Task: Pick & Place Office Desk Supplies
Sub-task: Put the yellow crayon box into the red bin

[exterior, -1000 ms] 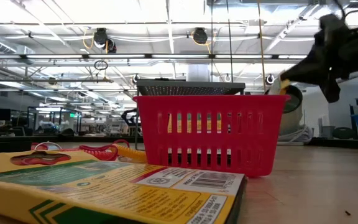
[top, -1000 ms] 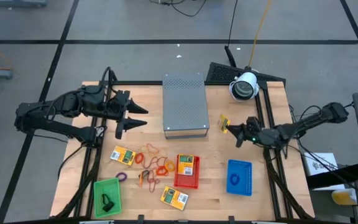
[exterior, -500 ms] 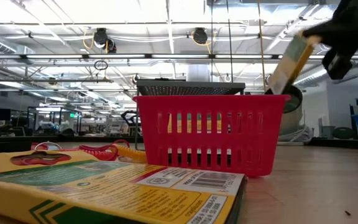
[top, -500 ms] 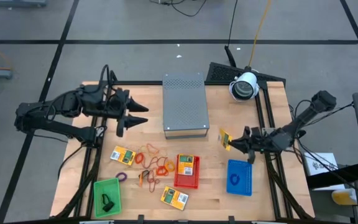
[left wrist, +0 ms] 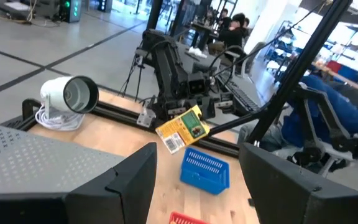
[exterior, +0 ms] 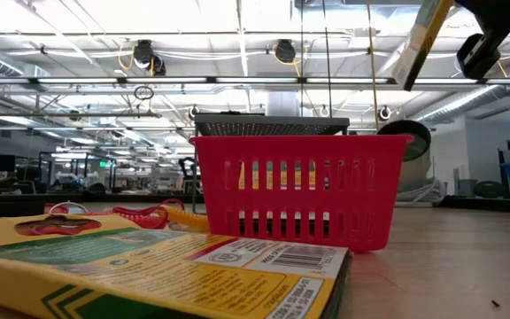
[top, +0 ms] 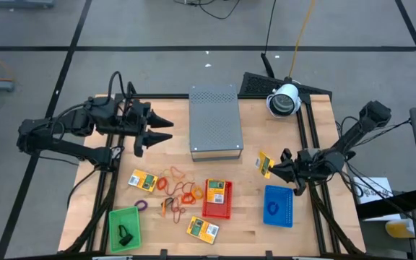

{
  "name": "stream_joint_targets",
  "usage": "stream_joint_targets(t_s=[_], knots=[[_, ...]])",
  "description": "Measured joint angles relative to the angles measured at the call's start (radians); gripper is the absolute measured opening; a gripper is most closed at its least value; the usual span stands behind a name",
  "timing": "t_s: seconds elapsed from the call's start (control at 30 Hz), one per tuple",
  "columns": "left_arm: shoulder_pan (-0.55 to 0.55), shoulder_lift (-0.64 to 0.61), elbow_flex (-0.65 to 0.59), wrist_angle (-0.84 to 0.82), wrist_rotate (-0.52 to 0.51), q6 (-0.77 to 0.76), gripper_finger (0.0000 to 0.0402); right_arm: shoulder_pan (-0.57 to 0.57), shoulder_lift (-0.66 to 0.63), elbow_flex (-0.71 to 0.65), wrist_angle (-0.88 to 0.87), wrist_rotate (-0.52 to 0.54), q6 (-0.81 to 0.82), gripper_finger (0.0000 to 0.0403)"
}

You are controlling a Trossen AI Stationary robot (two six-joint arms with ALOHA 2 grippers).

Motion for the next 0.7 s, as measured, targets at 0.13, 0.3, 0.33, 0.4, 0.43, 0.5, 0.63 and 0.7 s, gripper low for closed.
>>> stream_joint_targets(t_s=[0.13,0.3,0.33,0.4,0.43,0.5,0.63,0.7], knots=[[0.0,0.0,0.0,0.008,-0.004,0.003,0.0239,-0.001,0.12,0.0,0.146,-0.001,0.0,0.0],[0.0,0.0,0.0,0.008,-0.029,0.002,0.0239,-0.026,0.253,0.04,0.251,-0.028,0.0,0.0],[0.0,0.0,0.0,0.008,-0.03,0.002,0.0239,-0.038,0.276,0.061,0.251,-0.051,-0.001,0.0],[0.0,0.0,0.0,0.008,-0.031,0.003,0.0239,-0.064,0.325,0.115,0.246,-0.101,-0.013,0.0],[0.0,0.0,0.0,0.009,-0.031,0.004,0.0239,-0.076,0.349,0.144,0.242,-0.127,-0.023,0.0],[0.0,0.014,0.0,0.019,-0.031,0.003,0.0239,-0.101,0.394,0.203,0.219,-0.188,-0.049,0.0],[0.0,0.03,-0.002,0.015,-0.029,0.002,0.0239,-0.153,0.477,0.322,0.106,-0.335,-0.053,0.0],[0.0,0.047,0.001,0.033,-0.027,0.002,0.0239,-0.182,0.512,0.379,0.029,-0.424,-0.036,0.0]])
